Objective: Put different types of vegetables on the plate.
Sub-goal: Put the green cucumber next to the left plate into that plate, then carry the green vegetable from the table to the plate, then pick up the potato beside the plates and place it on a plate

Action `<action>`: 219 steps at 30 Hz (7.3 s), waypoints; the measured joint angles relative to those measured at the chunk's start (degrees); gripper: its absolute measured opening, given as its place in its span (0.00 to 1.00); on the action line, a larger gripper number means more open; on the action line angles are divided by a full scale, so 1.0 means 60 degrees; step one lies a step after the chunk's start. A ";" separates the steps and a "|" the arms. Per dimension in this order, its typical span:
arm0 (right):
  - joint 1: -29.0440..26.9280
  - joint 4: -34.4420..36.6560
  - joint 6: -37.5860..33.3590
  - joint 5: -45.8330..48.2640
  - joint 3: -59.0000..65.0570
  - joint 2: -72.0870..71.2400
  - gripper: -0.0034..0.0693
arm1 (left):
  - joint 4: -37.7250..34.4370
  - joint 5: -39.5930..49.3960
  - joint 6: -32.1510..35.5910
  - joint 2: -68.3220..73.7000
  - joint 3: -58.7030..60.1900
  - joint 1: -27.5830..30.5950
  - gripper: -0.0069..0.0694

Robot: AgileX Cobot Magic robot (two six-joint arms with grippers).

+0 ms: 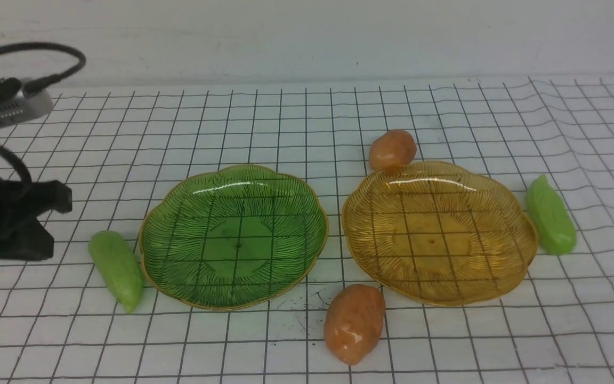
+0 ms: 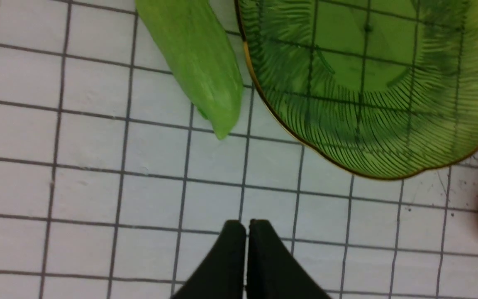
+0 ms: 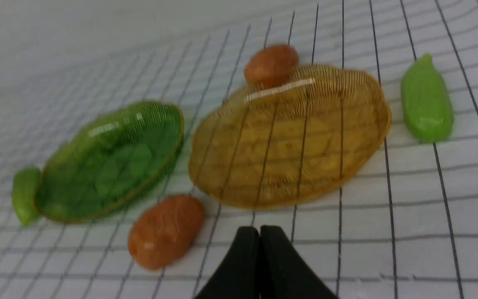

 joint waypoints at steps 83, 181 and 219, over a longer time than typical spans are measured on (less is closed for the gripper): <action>-0.2352 -0.0592 -0.1180 0.0582 -0.8961 1.4490 0.44 | -0.2313 -0.2637 0.3859 0.5073 -0.2566 -0.2372 0.74; 0.0509 -0.0980 -0.0919 0.3301 -1.1583 1.0791 0.03 | 0.1607 -0.1778 -0.1346 0.4720 -0.2706 -0.8303 0.48; 0.0509 -0.0966 -0.1209 0.3309 -1.1583 1.1078 0.03 | 0.2883 -0.3761 -0.1414 0.5322 -0.4096 -0.8319 0.79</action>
